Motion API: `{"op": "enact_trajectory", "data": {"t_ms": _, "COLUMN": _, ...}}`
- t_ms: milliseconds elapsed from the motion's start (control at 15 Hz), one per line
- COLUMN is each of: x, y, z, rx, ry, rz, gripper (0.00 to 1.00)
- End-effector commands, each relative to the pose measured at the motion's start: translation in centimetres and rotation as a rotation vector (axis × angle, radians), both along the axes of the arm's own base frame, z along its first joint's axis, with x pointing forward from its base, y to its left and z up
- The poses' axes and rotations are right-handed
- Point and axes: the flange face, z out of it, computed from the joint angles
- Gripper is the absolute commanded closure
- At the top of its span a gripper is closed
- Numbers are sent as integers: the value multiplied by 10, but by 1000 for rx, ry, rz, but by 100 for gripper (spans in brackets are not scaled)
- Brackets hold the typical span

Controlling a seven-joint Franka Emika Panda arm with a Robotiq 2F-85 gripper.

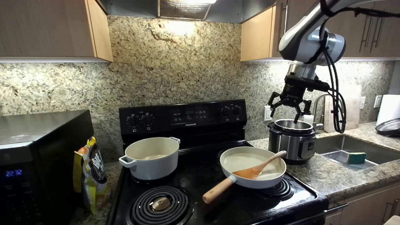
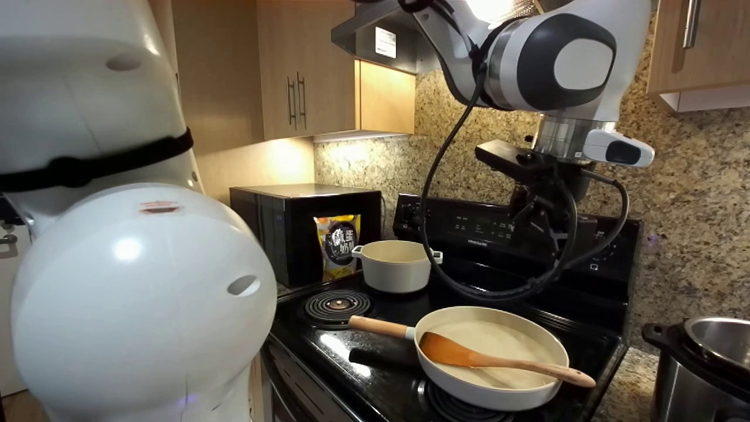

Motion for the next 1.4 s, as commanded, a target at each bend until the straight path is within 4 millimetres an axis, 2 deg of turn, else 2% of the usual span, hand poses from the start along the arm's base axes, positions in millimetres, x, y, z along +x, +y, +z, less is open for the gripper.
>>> {"op": "enact_trajectory", "data": {"t_ms": 0, "x": 0, "y": 1, "z": 0, "rx": 0, "ry": 0, "rz": 1, "gripper": 0}}
{"op": "enact_trajectory", "data": {"t_ms": 267, "x": 22, "y": -3, "z": -24, "rx": 75, "ry": -12, "rz": -170, "gripper": 0}}
{"op": "enact_trajectory", "data": {"t_ms": 533, "x": 21, "y": -7, "z": -64, "rx": 128, "ry": 8, "rz": -290, "gripper": 0}}
{"op": "enact_trajectory", "data": {"t_ms": 733, "x": 20, "y": -12, "z": -95, "rx": 140, "ry": 45, "rz": -240, "gripper": 0}}
{"op": "enact_trajectory", "data": {"t_ms": 1000, "x": 11, "y": -25, "z": -113, "rx": 203, "ry": 104, "rz": -261, "gripper": 0}}
{"op": "enact_trajectory", "data": {"t_ms": 1333, "x": -11, "y": -54, "z": -122, "rx": 298, "ry": 74, "rz": -443, "gripper": 0}}
